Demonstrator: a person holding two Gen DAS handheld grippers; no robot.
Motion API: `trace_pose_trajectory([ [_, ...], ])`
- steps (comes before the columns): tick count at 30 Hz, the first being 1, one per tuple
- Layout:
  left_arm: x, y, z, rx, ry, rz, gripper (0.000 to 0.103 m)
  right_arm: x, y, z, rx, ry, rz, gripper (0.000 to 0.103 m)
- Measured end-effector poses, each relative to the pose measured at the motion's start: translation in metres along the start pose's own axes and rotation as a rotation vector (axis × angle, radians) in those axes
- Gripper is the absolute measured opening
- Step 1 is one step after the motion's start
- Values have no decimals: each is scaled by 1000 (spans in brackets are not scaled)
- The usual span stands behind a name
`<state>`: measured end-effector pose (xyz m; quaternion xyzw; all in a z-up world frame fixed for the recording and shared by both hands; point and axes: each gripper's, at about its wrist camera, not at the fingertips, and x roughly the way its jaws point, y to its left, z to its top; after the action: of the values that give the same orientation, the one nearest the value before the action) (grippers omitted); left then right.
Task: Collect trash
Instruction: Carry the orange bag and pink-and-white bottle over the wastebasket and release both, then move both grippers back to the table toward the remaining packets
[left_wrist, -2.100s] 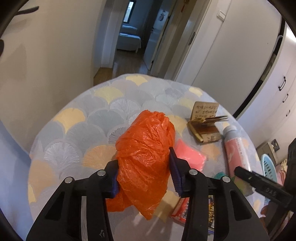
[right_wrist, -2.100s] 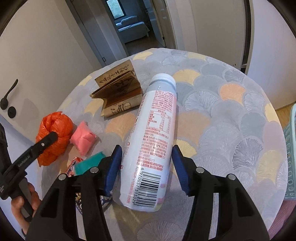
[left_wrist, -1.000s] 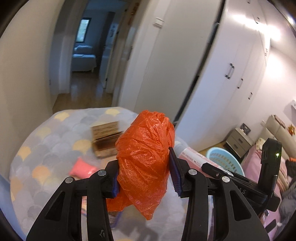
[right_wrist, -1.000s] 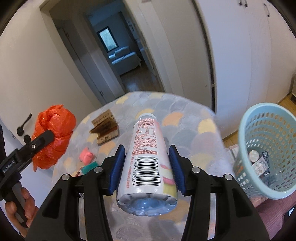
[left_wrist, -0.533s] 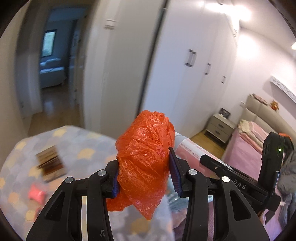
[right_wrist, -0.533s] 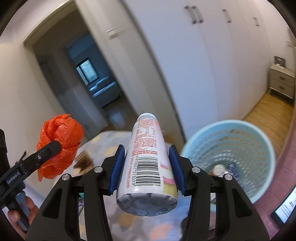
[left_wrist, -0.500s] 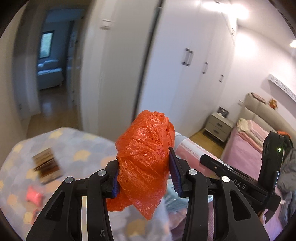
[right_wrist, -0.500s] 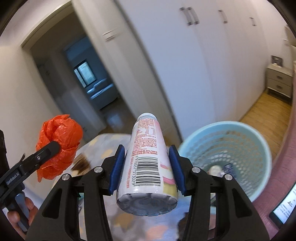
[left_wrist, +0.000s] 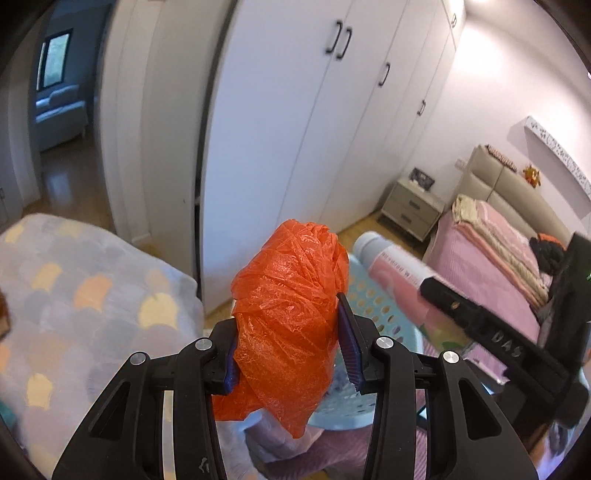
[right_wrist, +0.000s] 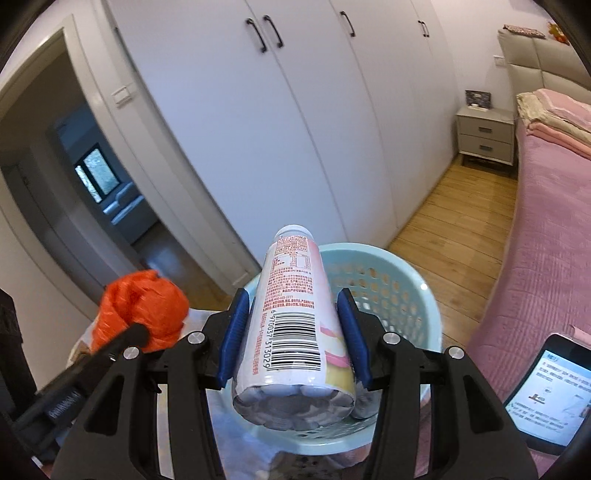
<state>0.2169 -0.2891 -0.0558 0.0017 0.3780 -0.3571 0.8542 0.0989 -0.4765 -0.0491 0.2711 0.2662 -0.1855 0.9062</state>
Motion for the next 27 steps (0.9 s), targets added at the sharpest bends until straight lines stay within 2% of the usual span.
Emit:
trace_pose_trajectory([
  [7, 37, -10, -8, 42, 61, -12, 42, 17, -9, 2, 1, 16, -32, 46],
  [10, 44, -13, -9, 43, 71, -22, 47, 23, -9, 4, -7, 25, -45, 46],
  [13, 45, -19, -10, 62, 63, -30, 59, 19, -6, 2, -1, 13, -44, 47],
  [18, 28, -13, -13, 54, 42, -35, 64, 13, -8, -1, -19, 9, -32, 47],
  [22, 6, -6, -14, 37, 1, -35, 71, 4, -3, -2, -28, 6, -9, 47],
  [27, -27, -1, -13, 17, -54, -15, 73, -11, 17, -4, -54, -10, 39, 47],
])
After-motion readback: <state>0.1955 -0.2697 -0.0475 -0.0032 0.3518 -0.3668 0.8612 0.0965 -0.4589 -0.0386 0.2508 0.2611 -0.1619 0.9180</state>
